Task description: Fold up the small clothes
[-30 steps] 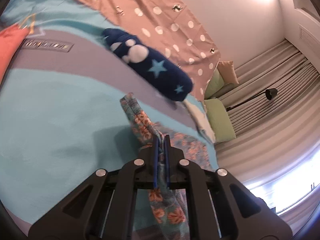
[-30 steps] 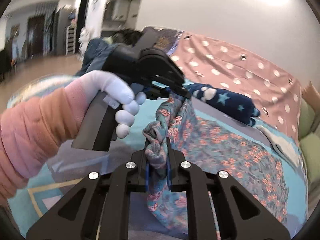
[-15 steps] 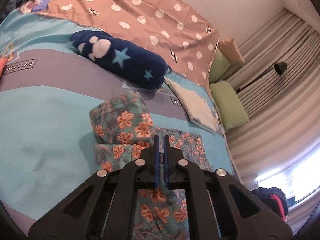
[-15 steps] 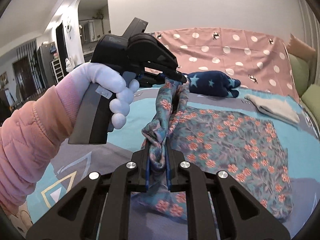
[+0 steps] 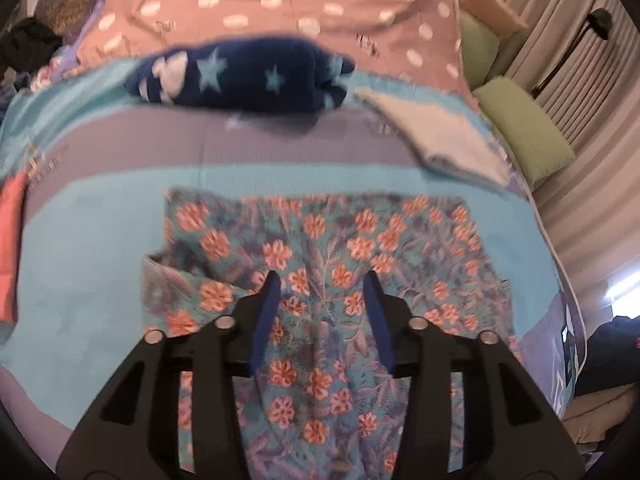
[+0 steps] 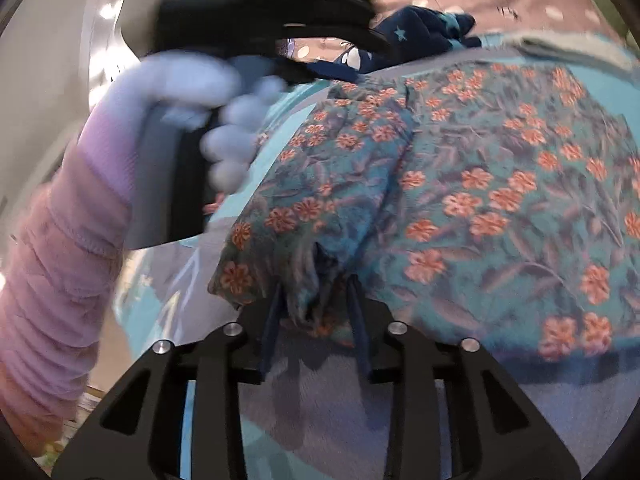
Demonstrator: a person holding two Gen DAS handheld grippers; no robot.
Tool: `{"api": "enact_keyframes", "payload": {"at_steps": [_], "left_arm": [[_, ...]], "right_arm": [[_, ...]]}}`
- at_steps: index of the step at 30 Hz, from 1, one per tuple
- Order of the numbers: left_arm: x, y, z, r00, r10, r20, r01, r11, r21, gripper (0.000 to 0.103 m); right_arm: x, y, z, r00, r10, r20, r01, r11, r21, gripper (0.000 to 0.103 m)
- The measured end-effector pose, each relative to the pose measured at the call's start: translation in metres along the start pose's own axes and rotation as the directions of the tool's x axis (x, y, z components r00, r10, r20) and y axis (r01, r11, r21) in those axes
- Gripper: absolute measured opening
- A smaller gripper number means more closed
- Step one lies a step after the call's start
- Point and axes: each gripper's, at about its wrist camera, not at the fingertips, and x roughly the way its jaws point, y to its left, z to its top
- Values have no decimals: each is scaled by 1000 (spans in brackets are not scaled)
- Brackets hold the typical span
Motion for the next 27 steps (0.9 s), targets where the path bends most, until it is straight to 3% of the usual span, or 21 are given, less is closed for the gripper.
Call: {"api": "enact_keyframes", "payload": {"at_steps": [3, 5, 10, 14, 16, 18, 24, 27], "left_arm": [[-46, 0, -12, 995, 15, 101, -20, 999, 49, 59], [-68, 2, -30, 991, 23, 129, -35, 996, 87, 61], [-103, 4, -117, 995, 44, 95, -65, 972, 224, 62], [-112, -2, -180, 998, 4, 65, -21, 964, 265, 62], [-109, -12, -203, 996, 38, 79, -62, 944, 323, 62], [-101, -21, -216, 987, 122, 102, -152, 908, 390, 62], [-84, -15, -216, 946, 269, 180, -322, 837, 441, 62], [-80, -18, -210, 935, 278, 220, -351, 804, 480, 62]], "right_arm": [[-20, -21, 9, 998, 68, -1, -67, 995, 72, 37], [-32, -39, 20, 996, 92, -4, -91, 988, 121, 42], [-29, -76, 62, 990, 121, -71, -104, 972, 209, 43], [10, -89, 101, 967, 188, -171, -144, 959, 243, 44], [32, -86, 112, 951, 217, -222, -160, 955, 249, 51], [60, -82, 122, 939, 202, -278, -131, 958, 255, 55], [94, -70, 145, 930, 203, -307, -134, 963, 232, 63], [107, -67, 155, 932, 178, -315, -119, 973, 197, 63]]}}
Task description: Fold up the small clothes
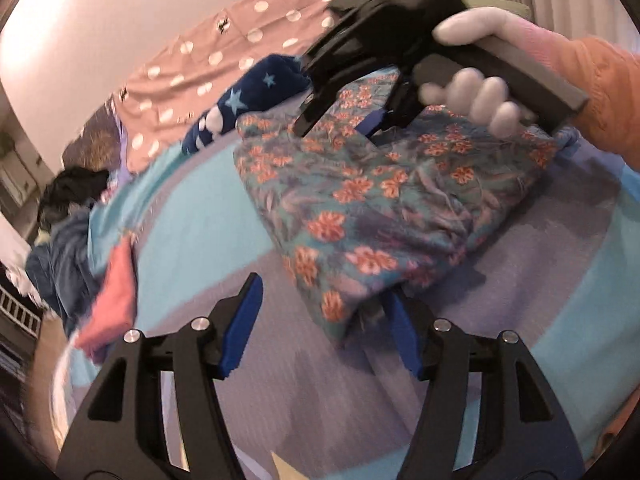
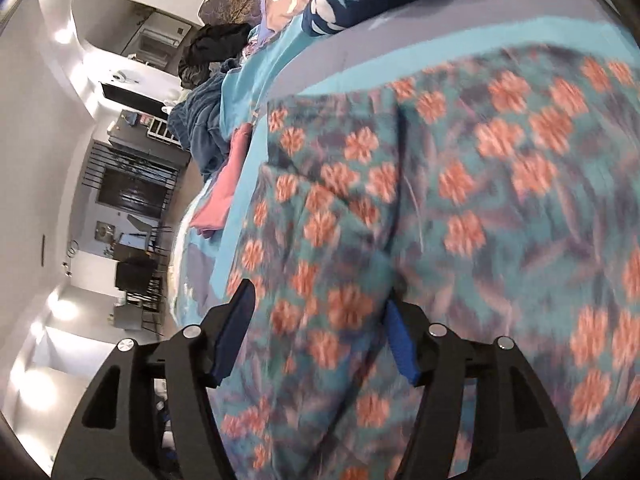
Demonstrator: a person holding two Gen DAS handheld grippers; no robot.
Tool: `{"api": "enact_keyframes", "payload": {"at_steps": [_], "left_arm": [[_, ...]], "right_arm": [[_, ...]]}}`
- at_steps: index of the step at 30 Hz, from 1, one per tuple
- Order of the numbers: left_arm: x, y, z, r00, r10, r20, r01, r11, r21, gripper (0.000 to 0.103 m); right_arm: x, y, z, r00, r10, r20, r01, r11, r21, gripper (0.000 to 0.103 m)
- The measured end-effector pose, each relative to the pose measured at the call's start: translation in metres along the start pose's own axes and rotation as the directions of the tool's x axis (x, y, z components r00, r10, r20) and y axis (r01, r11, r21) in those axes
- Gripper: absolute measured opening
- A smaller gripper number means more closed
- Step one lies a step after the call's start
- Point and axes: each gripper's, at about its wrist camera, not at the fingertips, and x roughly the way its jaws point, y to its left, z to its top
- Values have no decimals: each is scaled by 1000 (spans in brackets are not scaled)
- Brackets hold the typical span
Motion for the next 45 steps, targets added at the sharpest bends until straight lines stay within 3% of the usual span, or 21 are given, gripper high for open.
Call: {"api": "enact_keyframes", "payload": {"at_steps": [4, 6, 9, 11, 12, 13, 15, 21, 26, 31, 36, 45], "left_arm": [[1, -10, 12, 998, 31, 52, -34, 998, 61, 64], [3, -18, 19, 995, 49, 82, -57, 994, 95, 64], [2, -33, 30, 990, 58, 132, -78, 986, 148, 64], [3, -42, 33, 988, 25, 153, -50, 984, 169, 64], [5, -45, 35, 988, -15, 155, -13, 985, 173, 59], [7, -47, 37, 988, -54, 142, 29, 985, 170, 37], [14, -45, 42, 988, -123, 98, 111, 986, 128, 11], [-3, -20, 60, 945, -285, 157, 297, 953, -58, 9], [-15, -17, 85, 901, -374, 221, 404, 908, -111, 9], [-22, -50, 115, 860, -442, 257, 471, 880, -61, 9], [-16, -88, 140, 830, -501, 246, 515, 857, 9, 9], [11, -146, 159, 809, -566, 159, 562, 824, 72, 9]], "right_arm": [[13, 1, 15, 1000, -2, 15, 2, 1000, -4, 62], [15, 2, 19, 1000, -14, 22, 14, 1000, -13, 42], [11, 2, 22, 999, -5, 35, 5, 1000, -9, 23], [8, 2, 26, 999, 13, 43, -13, 1000, -7, 15], [4, 3, 26, 999, 15, 44, -14, 1000, -13, 12], [0, 5, 25, 999, 9, 47, -8, 1000, -27, 11], [-6, 13, 28, 998, -19, 53, 22, 998, -55, 10], [-46, 39, 32, 991, -72, 111, 90, 982, -167, 9], [-88, 51, 33, 974, -139, 178, 179, 955, -235, 9], [-124, 41, 30, 948, -219, 232, 276, 928, -250, 9], [-159, 5, 23, 928, -267, 259, 322, 925, -200, 9], [-178, -35, 4, 915, -308, 261, 358, 917, -173, 9]]}}
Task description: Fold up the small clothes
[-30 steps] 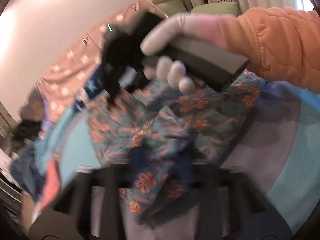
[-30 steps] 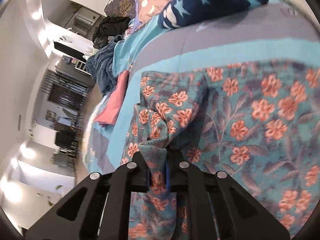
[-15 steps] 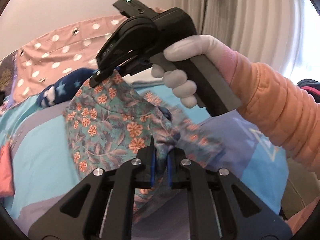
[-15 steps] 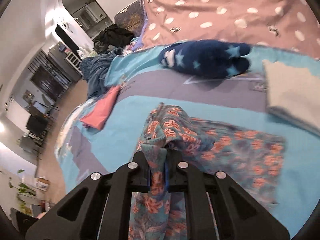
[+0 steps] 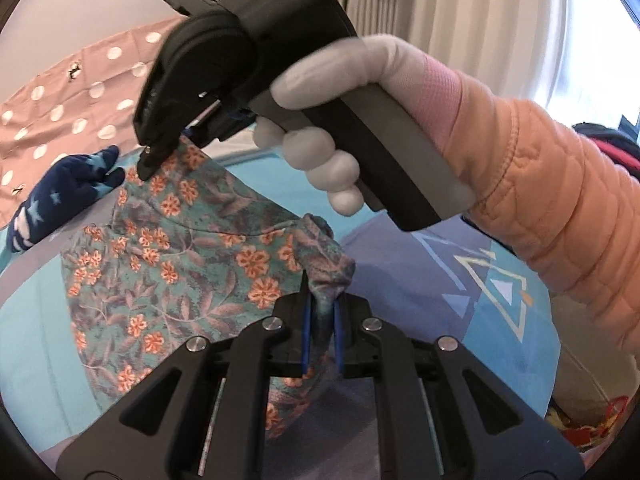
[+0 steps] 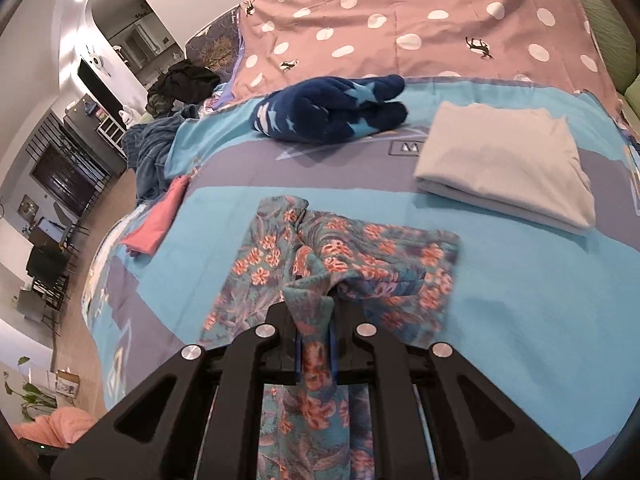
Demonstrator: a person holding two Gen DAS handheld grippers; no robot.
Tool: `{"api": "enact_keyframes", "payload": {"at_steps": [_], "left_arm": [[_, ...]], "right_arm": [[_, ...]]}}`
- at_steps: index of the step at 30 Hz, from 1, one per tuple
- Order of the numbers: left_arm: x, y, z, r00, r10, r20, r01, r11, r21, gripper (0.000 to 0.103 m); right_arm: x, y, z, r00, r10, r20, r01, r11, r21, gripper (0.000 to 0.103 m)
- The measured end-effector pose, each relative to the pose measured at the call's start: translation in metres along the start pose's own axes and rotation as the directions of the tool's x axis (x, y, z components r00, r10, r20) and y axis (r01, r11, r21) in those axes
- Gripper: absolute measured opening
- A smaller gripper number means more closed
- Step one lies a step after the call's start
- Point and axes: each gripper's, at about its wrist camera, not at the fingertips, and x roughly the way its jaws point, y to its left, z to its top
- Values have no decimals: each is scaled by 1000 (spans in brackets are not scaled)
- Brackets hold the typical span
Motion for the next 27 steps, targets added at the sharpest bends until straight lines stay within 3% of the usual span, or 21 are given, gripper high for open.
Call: {"api": "enact_keyframes", "payload": {"at_steps": [7, 11, 15, 20, 24, 26, 27], "left_arm": [[31, -14, -25, 993, -41, -112, 45, 998, 32, 9], [47, -19, -38, 988, -28, -150, 36, 998, 53, 12], [47, -19, -39, 988, -46, -149, 55, 997, 52, 14], [46, -14, -42, 986, -62, -153, 68, 997, 33, 14], [46, -5, -43, 984, -84, -158, 86, 996, 9, 15], [47, -2, -43, 983, -93, -158, 94, 996, -1, 15], [46, 1, -43, 983, -96, -157, 97, 995, -5, 16]], "right_arm": [[19, -56, -37, 998, 25, -58, -18, 991, 134, 14], [29, -86, -50, 991, 124, -51, -107, 962, 249, 28], [41, -102, -47, 968, 250, -9, -232, 910, 344, 41], [63, -111, -22, 928, 365, 70, -361, 837, 411, 41], [57, -115, 6, 929, 326, 176, -370, 833, 411, 40], [40, -112, 17, 923, 288, 254, -367, 859, 357, 37], [34, -111, 21, 935, 232, 269, -318, 884, 342, 37]]}}
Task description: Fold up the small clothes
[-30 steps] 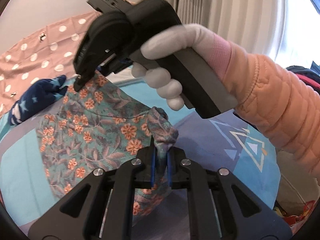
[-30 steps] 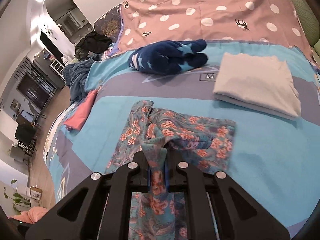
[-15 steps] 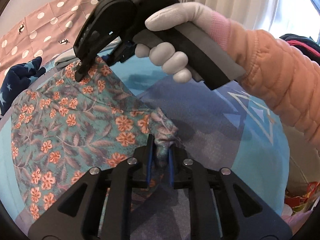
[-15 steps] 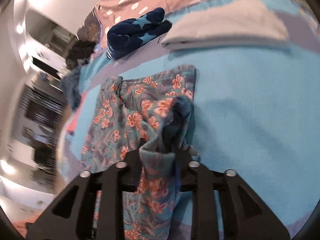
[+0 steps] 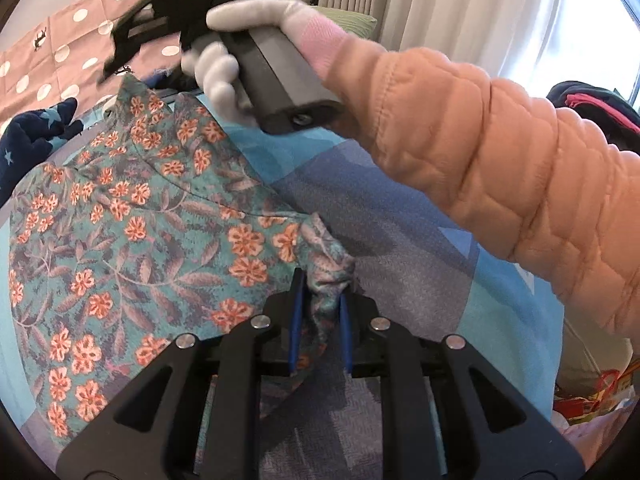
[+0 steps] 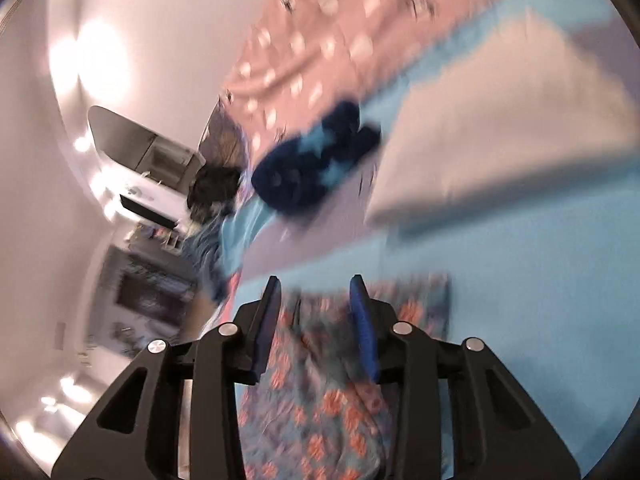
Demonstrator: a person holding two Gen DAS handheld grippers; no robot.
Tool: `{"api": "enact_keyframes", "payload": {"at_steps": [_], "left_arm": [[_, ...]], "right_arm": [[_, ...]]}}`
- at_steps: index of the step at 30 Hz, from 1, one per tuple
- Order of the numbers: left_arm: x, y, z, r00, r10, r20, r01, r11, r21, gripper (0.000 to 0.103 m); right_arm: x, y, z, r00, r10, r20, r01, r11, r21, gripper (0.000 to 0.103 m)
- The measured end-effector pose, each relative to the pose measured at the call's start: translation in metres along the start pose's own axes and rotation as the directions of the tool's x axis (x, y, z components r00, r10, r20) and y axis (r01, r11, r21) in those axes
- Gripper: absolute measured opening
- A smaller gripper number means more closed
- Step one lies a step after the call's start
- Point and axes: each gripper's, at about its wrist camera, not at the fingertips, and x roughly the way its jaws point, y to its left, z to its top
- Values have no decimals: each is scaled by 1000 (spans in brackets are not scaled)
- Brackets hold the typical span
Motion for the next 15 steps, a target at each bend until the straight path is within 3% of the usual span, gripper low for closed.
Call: {"api": "enact_keyframes", "payload": {"at_steps": [1, 3, 4, 6, 8, 10, 15], "left_arm": [[0, 2, 0, 1000, -4, 1, 4, 1000, -4, 17], [1, 7, 0, 1000, -12, 2, 12, 1000, -12, 18], [1, 10, 0, 1000, -15, 3, 15, 1000, -15, 18], [-2, 12, 0, 1000, -19, 10, 19, 1000, -17, 20], [-8, 16, 0, 1000, -19, 23, 20, 1000, -18, 30], [-26, 20, -2, 998, 1, 60, 0, 1000, -18, 46], [-90, 65, -21, 982, 65, 176, -40, 989, -143, 54]], "right_arm": [[-3, 3, 3, 997, -73, 20, 74, 997, -27, 37], [-7, 8, 4, 966, -255, 50, 258, 963, -81, 36], [-10, 9, 2, 956, -290, 48, 293, 951, -103, 36], [-18, 15, -8, 955, -294, 37, 296, 944, -149, 36], [-31, 30, -28, 955, -294, 33, 294, 927, -232, 36], [-45, 46, -53, 957, -289, 27, 283, 907, -313, 36], [-76, 78, -140, 974, -226, 4, 207, 882, -423, 36]]}}
